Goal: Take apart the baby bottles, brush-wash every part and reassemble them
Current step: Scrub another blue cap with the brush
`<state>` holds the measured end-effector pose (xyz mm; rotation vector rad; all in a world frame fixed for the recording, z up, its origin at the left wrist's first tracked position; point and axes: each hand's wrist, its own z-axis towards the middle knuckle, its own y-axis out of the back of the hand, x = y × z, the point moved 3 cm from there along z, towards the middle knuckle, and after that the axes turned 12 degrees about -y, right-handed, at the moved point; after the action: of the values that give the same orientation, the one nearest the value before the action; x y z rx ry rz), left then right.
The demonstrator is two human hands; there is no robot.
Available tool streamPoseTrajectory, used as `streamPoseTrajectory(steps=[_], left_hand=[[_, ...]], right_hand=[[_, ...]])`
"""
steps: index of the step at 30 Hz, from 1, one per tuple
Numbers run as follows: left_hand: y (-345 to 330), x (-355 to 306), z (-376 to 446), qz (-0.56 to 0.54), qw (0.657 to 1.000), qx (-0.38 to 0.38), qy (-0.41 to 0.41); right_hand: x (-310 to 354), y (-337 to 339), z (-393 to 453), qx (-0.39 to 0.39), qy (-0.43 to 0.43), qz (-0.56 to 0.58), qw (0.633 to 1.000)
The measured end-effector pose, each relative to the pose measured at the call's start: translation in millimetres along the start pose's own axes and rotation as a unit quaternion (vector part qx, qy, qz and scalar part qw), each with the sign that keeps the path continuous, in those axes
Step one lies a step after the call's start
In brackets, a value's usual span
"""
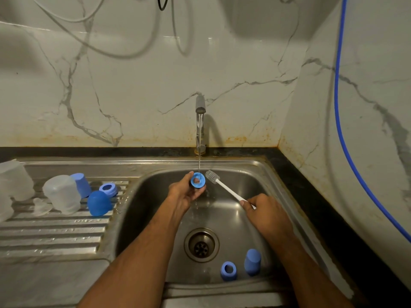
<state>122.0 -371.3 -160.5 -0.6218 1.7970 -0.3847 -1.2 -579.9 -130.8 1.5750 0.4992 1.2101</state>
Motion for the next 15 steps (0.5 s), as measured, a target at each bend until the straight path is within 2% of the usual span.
streamPoseTrajectory(steps=[8,15], left_hand=[[-6.6,6.7,-0.3,-0.067,0.994,-0.004,0.091],[-5.5,8.3,0.0,-0.061,0.993,0.002,0.1]], right_hand=[[0.9,4.6,-2.0,-0.004,-0.002,-0.021,1.0],[0.8,3.9,-1.7,-0.005,0.006,-0.015,1.0]])
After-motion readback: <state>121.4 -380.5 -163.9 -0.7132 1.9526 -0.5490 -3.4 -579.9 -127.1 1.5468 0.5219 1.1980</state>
